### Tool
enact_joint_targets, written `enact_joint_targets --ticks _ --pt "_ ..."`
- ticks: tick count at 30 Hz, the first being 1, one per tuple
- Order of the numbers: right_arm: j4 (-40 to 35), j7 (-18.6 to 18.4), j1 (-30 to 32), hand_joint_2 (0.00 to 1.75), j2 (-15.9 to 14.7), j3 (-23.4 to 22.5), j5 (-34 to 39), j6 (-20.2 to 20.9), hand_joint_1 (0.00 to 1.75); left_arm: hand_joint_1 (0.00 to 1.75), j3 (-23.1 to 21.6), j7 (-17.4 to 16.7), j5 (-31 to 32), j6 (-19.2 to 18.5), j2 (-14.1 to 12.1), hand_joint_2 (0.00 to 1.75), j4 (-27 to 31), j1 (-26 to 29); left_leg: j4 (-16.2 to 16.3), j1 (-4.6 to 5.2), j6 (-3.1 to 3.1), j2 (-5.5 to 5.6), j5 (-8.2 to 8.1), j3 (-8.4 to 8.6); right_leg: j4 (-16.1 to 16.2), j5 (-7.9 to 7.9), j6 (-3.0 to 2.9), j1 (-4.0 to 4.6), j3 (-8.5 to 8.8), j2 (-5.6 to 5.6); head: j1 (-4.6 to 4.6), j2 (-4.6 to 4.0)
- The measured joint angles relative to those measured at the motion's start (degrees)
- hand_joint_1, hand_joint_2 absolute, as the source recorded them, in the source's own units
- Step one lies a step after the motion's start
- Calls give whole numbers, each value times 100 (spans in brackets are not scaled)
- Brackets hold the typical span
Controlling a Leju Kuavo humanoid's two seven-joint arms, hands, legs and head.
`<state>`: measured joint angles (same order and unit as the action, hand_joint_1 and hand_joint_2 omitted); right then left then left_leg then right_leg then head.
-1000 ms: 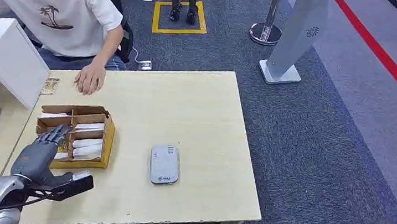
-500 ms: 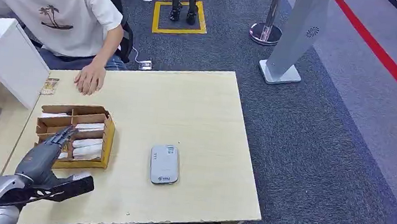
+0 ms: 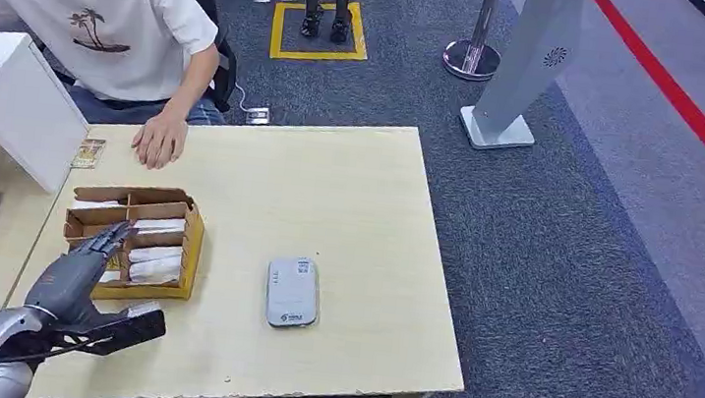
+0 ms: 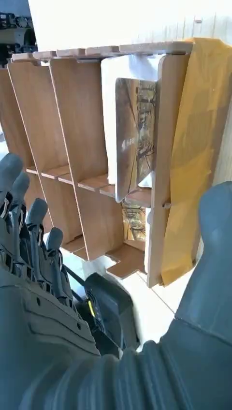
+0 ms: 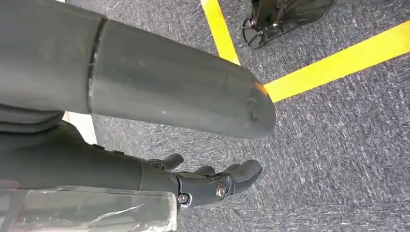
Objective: Pass the card to the sensor for recognition and then transmit it.
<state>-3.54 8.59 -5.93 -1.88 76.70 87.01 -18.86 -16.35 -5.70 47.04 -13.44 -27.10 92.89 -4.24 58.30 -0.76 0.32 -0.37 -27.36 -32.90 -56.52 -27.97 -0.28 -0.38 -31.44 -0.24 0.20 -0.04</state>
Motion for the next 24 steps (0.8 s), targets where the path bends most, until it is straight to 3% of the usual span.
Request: enact_joint_targets --ticks 2,3,24 --pt "0 0 -1 175 0 0 0 0 0 2 -13 -2 0 0 -22 175 0 0 0 0 0 0 0 0 0 0 0 0 0 0 0 0" --pt "0 0 0 175 0 0 0 0 0 175 -22 -4 0 0 -26 175 0 0 0 0 0 0 0 0 0 0 0 0 0 0 0 0" --pt "0 50 2 175 0 0 0 -9 0 175 -26 -6 -450 0 -197 175 94 118 0 0 0 0 0 0 0 0 0 0 1 0 0 0"
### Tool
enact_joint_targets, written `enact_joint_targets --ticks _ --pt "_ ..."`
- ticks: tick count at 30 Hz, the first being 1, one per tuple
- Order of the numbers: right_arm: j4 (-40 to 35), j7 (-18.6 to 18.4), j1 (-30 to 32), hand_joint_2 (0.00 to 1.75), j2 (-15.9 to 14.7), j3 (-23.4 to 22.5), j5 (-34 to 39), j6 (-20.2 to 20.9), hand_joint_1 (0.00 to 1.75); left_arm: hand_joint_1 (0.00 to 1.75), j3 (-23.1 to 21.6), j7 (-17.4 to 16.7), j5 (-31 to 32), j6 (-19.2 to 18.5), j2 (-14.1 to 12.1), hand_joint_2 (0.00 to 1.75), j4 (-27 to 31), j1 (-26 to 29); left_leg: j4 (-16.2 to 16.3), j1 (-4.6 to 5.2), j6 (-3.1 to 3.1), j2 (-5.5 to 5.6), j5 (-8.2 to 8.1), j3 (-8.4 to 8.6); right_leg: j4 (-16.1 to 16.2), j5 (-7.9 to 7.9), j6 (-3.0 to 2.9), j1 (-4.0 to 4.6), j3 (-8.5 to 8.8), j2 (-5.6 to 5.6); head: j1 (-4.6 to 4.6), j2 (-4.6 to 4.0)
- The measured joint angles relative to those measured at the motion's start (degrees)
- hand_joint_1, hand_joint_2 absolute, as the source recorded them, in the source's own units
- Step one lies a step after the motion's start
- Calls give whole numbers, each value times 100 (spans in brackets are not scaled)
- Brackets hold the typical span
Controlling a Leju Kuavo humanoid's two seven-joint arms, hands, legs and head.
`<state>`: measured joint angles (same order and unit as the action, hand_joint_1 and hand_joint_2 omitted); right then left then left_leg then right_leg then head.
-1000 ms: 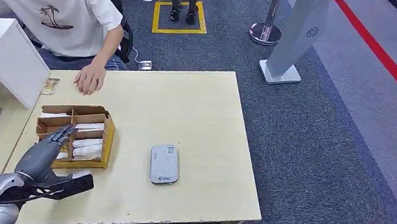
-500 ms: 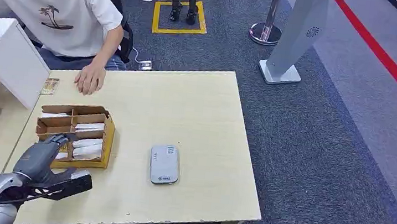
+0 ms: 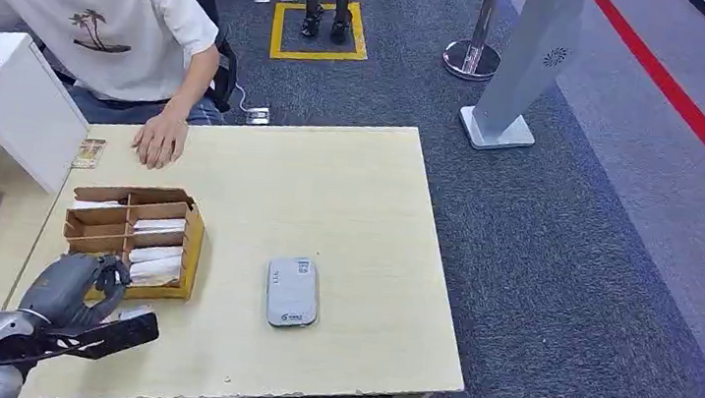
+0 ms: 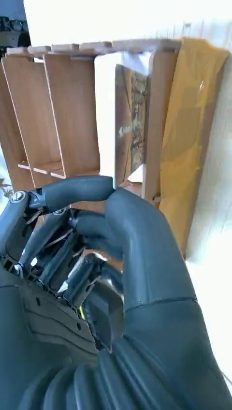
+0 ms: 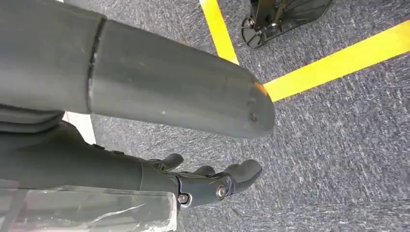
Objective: Pass the card to the sensor for recognition and then transmit it.
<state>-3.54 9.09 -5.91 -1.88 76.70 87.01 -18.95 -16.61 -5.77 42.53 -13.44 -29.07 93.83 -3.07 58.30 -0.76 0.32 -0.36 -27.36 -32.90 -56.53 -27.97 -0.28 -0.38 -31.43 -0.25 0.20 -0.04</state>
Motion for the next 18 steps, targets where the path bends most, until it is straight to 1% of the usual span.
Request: enact_joint_targets --ticks 5,15,16,17,18 --pt "0 65 0 175 0 0 0 0 0 175 0 7 -72 -4 -46 175 76 68 0 0 0 0 0 0 0 0 0 0 0 0 -2 0" --pt "0 63 1 175 0 0 0 4 0 175 0 61 -35 22 -46 175 151 92 0 0 0 0 0 0 0 0 0 0 0 0 0 0" --pt "0 63 1 175 0 0 0 4 0 42 0 63 -28 28 -46 175 153 92 0 0 0 0 0 0 0 0 0 0 0 0 0 0" --pt "0 61 1 175 0 0 0 4 0 0 0 63 -17 33 -46 175 153 92 0 0 0 0 0 0 0 0 0 0 0 0 0 0" --pt "0 48 1 175 0 0 0 4 0 0 0 61 20 37 -46 175 155 90 0 0 0 0 0 0 0 0 0 0 0 0 0 0"
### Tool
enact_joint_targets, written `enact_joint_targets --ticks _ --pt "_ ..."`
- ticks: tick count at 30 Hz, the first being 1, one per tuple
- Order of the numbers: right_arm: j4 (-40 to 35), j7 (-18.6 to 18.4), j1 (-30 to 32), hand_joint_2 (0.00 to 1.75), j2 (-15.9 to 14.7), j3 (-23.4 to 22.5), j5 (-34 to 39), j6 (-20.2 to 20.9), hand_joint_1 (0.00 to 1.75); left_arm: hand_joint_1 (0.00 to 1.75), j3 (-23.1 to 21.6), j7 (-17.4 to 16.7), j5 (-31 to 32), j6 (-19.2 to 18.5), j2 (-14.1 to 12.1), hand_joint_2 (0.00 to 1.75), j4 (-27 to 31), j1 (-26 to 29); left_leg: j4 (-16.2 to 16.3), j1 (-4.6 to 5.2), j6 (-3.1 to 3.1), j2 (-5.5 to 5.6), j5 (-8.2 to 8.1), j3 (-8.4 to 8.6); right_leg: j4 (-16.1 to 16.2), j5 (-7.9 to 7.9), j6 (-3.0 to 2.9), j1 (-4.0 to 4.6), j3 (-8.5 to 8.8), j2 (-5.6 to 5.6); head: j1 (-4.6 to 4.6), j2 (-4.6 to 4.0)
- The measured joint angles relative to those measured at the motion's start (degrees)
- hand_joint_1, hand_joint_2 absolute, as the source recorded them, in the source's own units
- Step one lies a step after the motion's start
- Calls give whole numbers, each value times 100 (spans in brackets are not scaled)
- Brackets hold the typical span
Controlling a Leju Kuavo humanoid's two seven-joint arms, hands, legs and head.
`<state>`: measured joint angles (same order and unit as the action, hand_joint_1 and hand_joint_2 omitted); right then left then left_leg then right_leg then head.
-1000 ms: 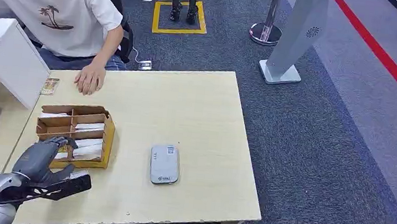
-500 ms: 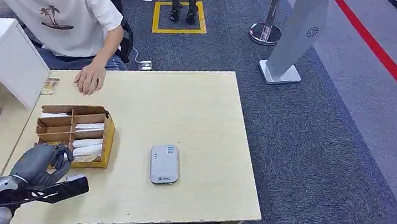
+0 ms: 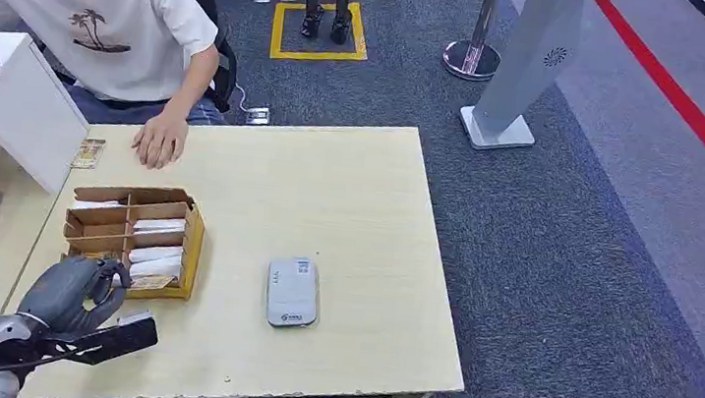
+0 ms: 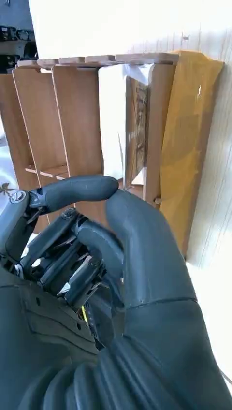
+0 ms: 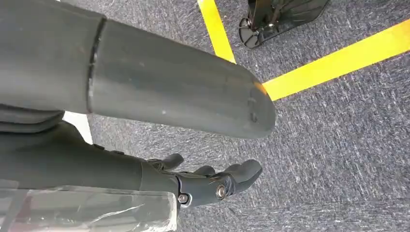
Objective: Pass the card to the sensor for recognition and then transmit it.
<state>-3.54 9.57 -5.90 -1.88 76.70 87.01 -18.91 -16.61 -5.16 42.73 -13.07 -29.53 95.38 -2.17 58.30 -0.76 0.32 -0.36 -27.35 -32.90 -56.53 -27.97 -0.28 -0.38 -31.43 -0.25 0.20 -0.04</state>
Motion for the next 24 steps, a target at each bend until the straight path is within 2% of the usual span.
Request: enact_joint_targets --ticks 2,3,24 --pt "0 -13 0 175 0 0 0 0 0 0 0 -11 90 31 9 175 0 -4 0 0 0 0 0 0 0 0 0 0 0 0 0 0" --pt "0 -17 0 175 0 0 0 0 0 0 0 -13 116 50 11 0 0 -5 0 0 0 0 0 0 0 0 0 0 0 0 0 0" --pt "0 -63 0 175 0 0 0 2 0 0 0 -57 157 66 96 0 0 -134 0 0 0 0 0 0 0 0 0 0 -1 0 0 0"
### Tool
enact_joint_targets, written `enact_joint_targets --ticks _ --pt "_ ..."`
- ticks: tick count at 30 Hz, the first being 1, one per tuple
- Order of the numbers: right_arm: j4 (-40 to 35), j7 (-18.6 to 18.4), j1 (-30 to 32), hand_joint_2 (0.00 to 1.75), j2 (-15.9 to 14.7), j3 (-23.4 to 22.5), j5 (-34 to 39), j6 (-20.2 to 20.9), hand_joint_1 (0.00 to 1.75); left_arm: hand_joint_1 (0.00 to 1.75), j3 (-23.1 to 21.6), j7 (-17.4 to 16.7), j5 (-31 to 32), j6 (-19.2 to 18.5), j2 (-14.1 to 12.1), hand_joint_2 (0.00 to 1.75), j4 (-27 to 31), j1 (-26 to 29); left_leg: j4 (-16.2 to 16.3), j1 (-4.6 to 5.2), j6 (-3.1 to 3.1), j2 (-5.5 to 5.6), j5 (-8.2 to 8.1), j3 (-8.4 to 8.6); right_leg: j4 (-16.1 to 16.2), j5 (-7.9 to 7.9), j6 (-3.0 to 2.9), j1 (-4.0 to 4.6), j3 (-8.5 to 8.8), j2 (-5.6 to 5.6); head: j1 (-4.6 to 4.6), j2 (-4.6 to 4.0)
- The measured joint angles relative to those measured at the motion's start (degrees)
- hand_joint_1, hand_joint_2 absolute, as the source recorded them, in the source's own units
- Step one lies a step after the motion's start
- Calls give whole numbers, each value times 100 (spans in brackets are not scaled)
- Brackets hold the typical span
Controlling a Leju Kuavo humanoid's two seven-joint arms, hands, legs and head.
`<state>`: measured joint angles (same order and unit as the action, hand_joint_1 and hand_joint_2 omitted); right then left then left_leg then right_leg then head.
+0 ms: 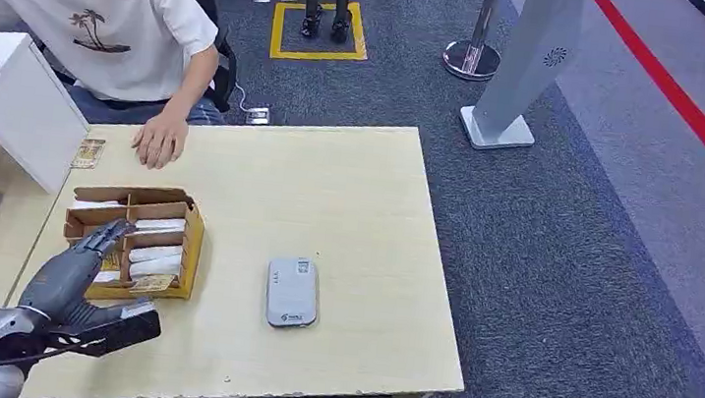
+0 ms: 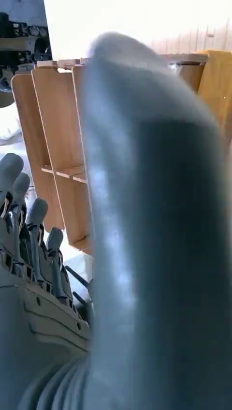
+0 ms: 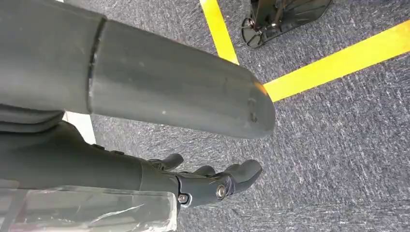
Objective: Pass the card to the sensor for recognition and then transmit it.
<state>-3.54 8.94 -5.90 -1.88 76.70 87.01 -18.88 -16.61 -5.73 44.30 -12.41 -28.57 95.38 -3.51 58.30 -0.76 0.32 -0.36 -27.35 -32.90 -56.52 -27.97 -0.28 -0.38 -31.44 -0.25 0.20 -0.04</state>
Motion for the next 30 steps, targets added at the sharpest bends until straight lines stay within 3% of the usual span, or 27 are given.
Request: enact_joint_targets --ticks 1,2,9,19,30 --pt "0 0 0 175 0 0 0 0 0 0 0 0 0 0 7 0 0 -6 0 0 0 0 0 0 0 0 0 0 0 0 0 0" --pt "0 0 0 175 0 0 0 0 0 0 0 0 0 0 13 175 0 -13 0 0 0 0 0 0 0 0 0 0 0 0 0 0" --pt "0 2 -1 175 0 0 0 0 0 0 -2 -15 -8 -148 -6 175 0 -100 0 0 0 0 0 0 0 0 0 0 0 0 0 0" --pt "0 -17 0 175 0 0 0 -7 0 0 -59 -13 -249 -616 -601 175 0 -180 0 -3 1 -2 0 0 -1 0 0 1 -1 3 0 0" --pt "0 -15 -2 175 0 0 0 -7 0 0 -107 -15 -249 -625 -848 175 2 -157 0 -1 1 -1 0 0 0 0 0 0 1 2 0 0"
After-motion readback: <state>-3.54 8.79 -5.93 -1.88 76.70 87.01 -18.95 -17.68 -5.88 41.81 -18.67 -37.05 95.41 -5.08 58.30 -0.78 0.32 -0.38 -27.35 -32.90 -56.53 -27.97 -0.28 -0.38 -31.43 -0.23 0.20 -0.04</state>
